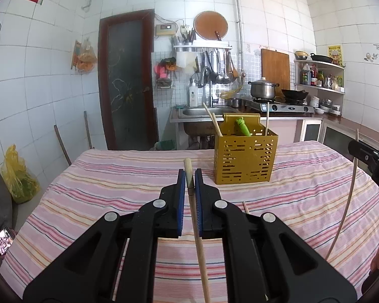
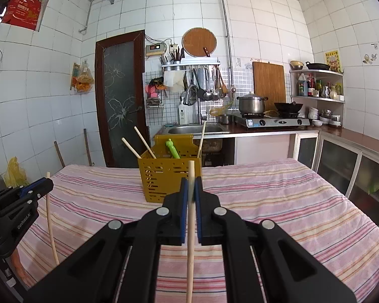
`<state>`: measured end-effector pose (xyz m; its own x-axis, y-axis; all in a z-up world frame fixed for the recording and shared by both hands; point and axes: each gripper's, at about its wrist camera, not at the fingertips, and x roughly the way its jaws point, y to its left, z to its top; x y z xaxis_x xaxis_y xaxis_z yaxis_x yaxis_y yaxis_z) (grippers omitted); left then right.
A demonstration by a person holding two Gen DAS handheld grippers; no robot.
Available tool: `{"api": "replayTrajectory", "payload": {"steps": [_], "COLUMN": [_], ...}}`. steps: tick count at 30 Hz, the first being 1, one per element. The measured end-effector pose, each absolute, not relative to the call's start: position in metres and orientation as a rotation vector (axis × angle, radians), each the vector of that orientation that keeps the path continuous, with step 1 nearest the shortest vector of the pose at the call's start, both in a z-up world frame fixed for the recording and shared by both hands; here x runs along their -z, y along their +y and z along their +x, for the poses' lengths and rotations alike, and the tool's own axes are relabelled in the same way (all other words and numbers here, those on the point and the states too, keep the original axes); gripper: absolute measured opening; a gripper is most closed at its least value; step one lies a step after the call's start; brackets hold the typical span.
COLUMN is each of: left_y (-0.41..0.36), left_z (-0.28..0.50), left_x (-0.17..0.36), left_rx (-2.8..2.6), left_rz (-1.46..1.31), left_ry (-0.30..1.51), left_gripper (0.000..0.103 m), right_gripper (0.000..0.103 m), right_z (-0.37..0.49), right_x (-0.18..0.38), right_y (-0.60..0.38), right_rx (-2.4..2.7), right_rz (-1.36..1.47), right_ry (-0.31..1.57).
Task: Organize utensils
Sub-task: 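Carry both held chopsticks up to the yellow basket and lower them in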
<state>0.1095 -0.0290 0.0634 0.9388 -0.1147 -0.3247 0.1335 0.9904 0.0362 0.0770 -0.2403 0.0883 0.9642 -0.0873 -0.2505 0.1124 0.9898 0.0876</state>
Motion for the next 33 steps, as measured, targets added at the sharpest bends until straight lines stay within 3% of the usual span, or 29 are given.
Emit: {"api": "replayTrajectory", "payload": {"steps": [20,33], "left_y": [-0.039,-0.058], "left_z": [0.126,0.182], "left_x": [-0.111,-0.157], "left_rx": [0.180,0.208], "left_rz": [0.046,0.044], "left_ry": [0.242,0.183], "left_gripper": [0.005,0.005], "right_gripper": [0.006,0.006], "right_z": [0.095,0.148], "right_x": [-0.128,-0.171], "right_y": [-0.251,-0.265], "right_rx": [0.117,0.112], "right_rz": [0.089,0.083], "right_ry": [0.176,0.153]}}
